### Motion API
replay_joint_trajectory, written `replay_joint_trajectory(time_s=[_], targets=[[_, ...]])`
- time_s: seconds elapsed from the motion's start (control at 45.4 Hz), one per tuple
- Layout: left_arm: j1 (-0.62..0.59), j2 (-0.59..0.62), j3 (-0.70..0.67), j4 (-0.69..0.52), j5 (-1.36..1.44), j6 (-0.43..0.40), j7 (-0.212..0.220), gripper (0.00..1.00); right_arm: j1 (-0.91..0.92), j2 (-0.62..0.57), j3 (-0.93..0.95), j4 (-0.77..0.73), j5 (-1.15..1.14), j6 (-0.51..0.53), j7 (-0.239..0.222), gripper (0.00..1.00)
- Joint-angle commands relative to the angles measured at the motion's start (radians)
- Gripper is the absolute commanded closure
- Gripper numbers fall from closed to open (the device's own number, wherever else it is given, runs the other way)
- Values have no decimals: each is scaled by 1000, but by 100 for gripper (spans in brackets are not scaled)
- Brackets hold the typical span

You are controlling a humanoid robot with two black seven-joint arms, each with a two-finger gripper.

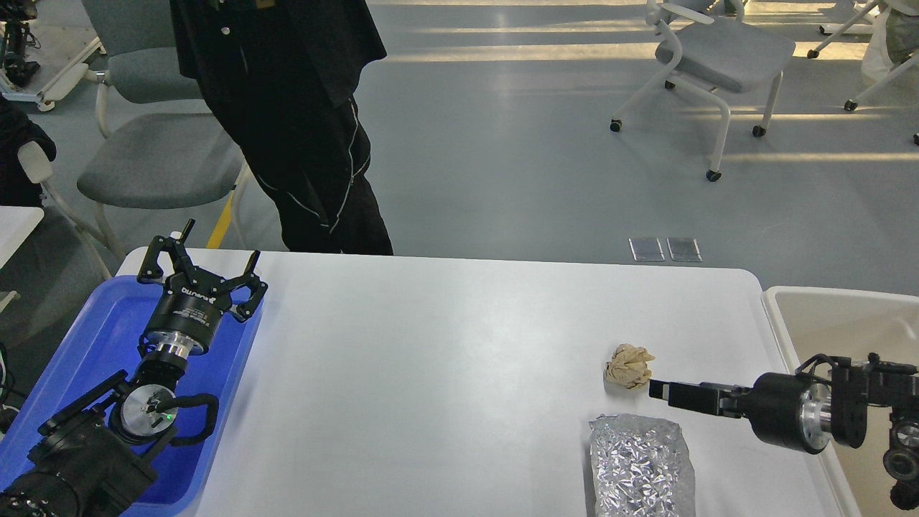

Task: Tidy desktop
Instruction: 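Lower the right gripper toward the silver foil packet near the robot, then close the right gripper on the edge of the silver foil packet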

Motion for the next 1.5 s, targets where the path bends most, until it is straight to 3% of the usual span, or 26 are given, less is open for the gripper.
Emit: replay_joint_trajectory(time_s=[0.0, 0.286, 0.815, 0.881, 0.903, 1.058, 1.124, 1.212, 1.476], targets=[[0, 0, 0, 0, 0, 0, 0, 0, -23, -5, -132, 5, -150, -52, -10, 2], [0, 0, 0, 0, 0, 0, 0, 0, -28, 22, -213, -50, -195, -90, -78, 1], [0, 0, 0, 0, 0, -1, 0, 0, -51, 103, -213, -144, -185, -133, -86, 3], [0, 0, 0, 0, 0, 0, 0, 0, -54, 119, -215, -162, -185, -133, -86, 9], [1, 0, 0, 0, 0, -1, 0, 0, -58, 131, -215, -182, -185, -133, -87, 17], [0, 0, 0, 0, 0, -1, 0, 0, -69, 146, -215, -208, -185, -135, -86, 31], [0, 0, 0, 0, 0, 0, 0, 0, -69, 146, -216, -207, -187, -138, -86, 46], [0, 0, 0, 0, 0, 0, 0, 0, -69, 146, -216, -207, -187, -139, -84, 56], [0, 0, 0, 0, 0, 0, 0, 0, -74, 148, -216, -204, -185, -139, -81, 100]])
